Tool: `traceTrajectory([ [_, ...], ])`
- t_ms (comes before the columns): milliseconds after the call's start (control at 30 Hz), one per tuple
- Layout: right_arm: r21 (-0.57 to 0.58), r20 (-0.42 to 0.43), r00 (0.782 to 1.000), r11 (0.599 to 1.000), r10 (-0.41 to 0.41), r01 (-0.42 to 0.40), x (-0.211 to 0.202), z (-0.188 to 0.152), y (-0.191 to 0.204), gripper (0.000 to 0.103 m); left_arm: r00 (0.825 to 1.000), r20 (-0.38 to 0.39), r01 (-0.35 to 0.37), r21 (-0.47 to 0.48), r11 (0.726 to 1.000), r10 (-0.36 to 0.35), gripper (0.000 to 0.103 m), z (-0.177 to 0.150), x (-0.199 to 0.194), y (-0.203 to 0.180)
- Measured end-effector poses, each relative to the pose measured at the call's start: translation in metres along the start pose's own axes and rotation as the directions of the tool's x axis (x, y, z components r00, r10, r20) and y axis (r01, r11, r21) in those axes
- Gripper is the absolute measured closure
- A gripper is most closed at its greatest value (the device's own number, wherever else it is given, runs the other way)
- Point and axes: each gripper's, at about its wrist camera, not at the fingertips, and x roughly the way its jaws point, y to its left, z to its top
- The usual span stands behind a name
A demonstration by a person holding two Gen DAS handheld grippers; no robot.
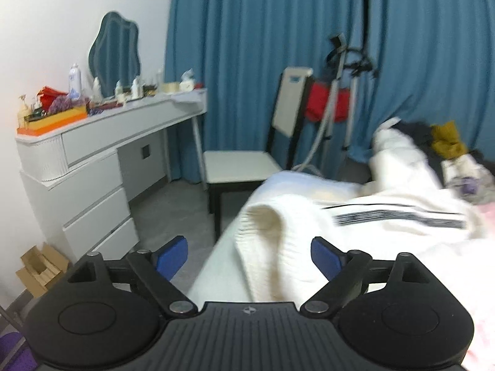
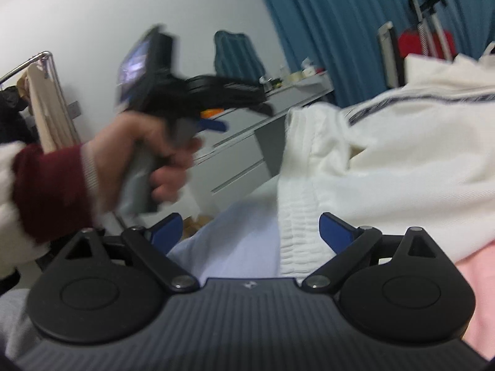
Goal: Fold clothes
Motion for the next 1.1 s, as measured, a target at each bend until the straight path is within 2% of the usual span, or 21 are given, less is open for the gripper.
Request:
traceTrajectory([
  [133, 0.002, 0.061, 0.992, 0.994, -0.109, 0.11, -0.045, 0.02, -0.007, 0.007, 0.996, 0.052, 0.076, 0.006, 0.997, -0.076, 0.011, -0.01, -0.061, -0.033],
  [233, 0.008, 0.106, 0.976, 0.982, -0.19, 0.191, -0.078, 0.035, -0.013, 0.007, 0.987, 0.074, 0.14, 0.057, 0.989, -0.144, 0.011, -0.022, -0.097, -0.067],
  [400, 0.042, 0.176, 0.927, 0.943, -0.332, 0.33, -0.143, 0.058, -0.036, 0.007, 0.965, 0.1, 0.219, 0.203, 0.954, -0.243, 0.011, -0.041, -0.141, -0.126],
  [533, 0.041, 0.167, 0.882, 0.897, -0.441, 0.44, -0.182, 0.063, -0.057, 0.007, 0.943, 0.076, 0.294, 0.263, 0.919, -0.324, 0.011, -0.05, -0.153, -0.169],
  [667, 0.079, 0.124, 0.826, 0.836, -0.549, 0.544, -0.217, 0.062, -0.082, 0.007, 0.938, 0.036, 0.315, 0.332, 0.889, -0.346, 0.011, -0.054, -0.136, -0.224],
  [833, 0.201, 0.128, 0.781, 0.787, -0.611, 0.583, -0.244, 0.048, -0.121, 0.007, 0.931, -0.029, 0.347, 0.378, 0.858, -0.364, 0.012, -0.048, -0.076, -0.298],
  [967, 0.221, 0.088, 0.75, 0.747, -0.656, 0.627, -0.242, 0.033, -0.154, 0.007, 0.933, -0.06, 0.35, 0.388, 0.853, -0.355, 0.013, -0.04, -0.004, -0.368],
  [1100, 0.237, 0.045, 0.698, 0.686, -0.715, 0.688, -0.242, 0.019, -0.19, 0.007, 0.939, -0.08, 0.338, 0.376, 0.862, -0.334, 0.014, -0.033, 0.073, -0.444],
])
